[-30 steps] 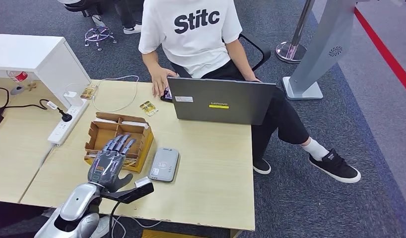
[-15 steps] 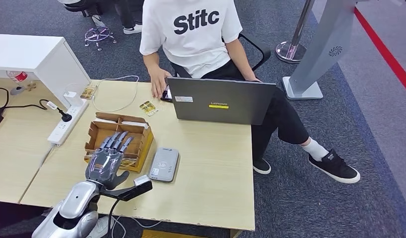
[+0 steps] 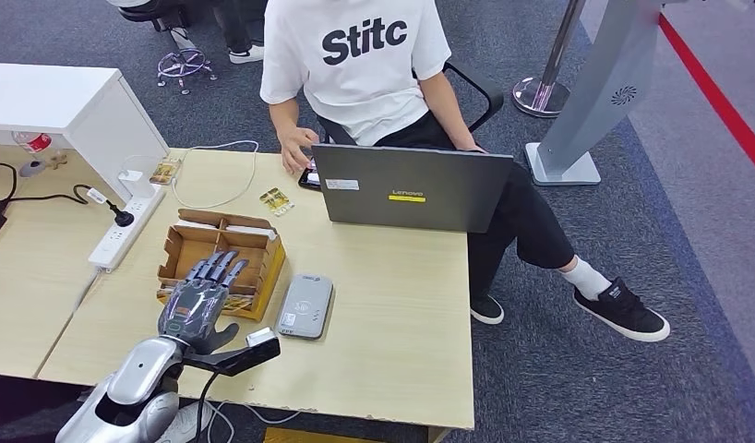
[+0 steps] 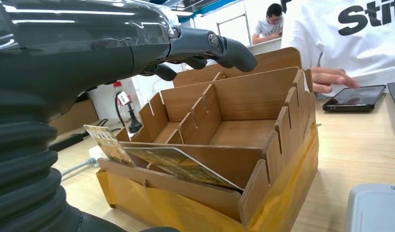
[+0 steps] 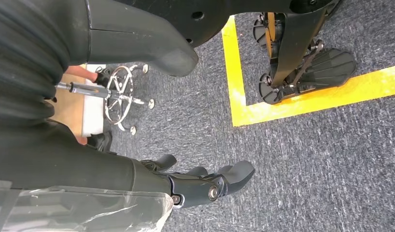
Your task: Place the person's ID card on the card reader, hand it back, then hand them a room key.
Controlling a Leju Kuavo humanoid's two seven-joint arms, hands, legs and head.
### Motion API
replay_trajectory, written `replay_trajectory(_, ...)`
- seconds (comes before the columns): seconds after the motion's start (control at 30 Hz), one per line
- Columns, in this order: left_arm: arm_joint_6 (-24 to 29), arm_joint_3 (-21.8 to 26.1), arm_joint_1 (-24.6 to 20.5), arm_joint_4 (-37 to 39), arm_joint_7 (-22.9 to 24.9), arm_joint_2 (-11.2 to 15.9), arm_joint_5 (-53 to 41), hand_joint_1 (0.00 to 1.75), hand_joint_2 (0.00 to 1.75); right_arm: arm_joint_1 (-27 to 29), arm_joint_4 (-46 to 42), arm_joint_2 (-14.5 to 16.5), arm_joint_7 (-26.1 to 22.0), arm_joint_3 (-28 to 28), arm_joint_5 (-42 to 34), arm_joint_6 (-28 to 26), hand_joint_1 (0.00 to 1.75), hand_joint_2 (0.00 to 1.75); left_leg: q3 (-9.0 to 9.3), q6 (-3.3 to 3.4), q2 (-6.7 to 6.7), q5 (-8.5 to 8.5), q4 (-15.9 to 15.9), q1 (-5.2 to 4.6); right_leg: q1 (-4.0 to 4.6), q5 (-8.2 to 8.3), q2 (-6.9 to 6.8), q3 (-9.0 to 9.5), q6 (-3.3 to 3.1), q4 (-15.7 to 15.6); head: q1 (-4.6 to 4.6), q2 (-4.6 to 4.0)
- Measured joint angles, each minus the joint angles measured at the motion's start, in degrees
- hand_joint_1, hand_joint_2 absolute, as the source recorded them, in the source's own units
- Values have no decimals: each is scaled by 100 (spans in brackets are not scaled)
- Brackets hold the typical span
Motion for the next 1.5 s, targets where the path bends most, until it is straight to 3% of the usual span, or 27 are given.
replay_trajectory(0.07, -10, 0, 0, 0, -7, 2, 15, 135, 175, 0, 0, 0, -1, -2, 4, 2, 0, 175, 0, 0, 0, 0, 0, 0, 0, 0, 0, 0, 0, 0, 0, 0)
replay_trajectory(0.1, -18, 0, 0, 0, -7, 2, 26, 154, 175, 0, 0, 0, -1, -3, 6, 2, 0, 175, 0, 0, 0, 0, 0, 0, 0, 0, 0, 0, 0, 0, 0, 0)
replay_trajectory(0.2, -30, 0, 0, 0, -9, 3, 50, 168, 175, 0, 0, 0, -1, -7, 8, 2, 0, 175, 0, 0, 0, 0, 0, 0, 0, 0, 0, 0, 0, 0, 0, 0)
replay_trajectory(0.8, -13, 6, -87, -1, 58, 151, 0, 175, 175, -1, 0, 0, 81, -132, -14, 22, 0, 175, 1, 0, 0, 0, 0, 0, 0, 0, 0, -1, 0, 0, 1, 0)
replay_trajectory(1.07, 570, 233, -573, 35, 278, 215, -211, 175, 175, -2, 0, 0, 102, -136, 110, 96, 0, 175, 1, -2, -2, 2, 0, 1, 1, 2, -3, 1, 0, 1, 0, 0)
replay_trajectory(1.27, 1188, 756, -1133, 331, 82, 342, -4, 175, 175, -4, 0, 0, 117, -136, 276, 103, 0, 175, 1, -2, -1, 3, 0, 1, 1, 2, 0, 1, -1, 3, -4, 0)
replay_trajectory(1.5, 1282, 1079, -1330, 537, -9, 384, 99, 175, 175, -7, 0, 0, 120, -136, 303, 102, 0, 175, 0, -2, 0, 3, 0, 1, 1, 2, 0, 0, -1, 2, -4, 0)
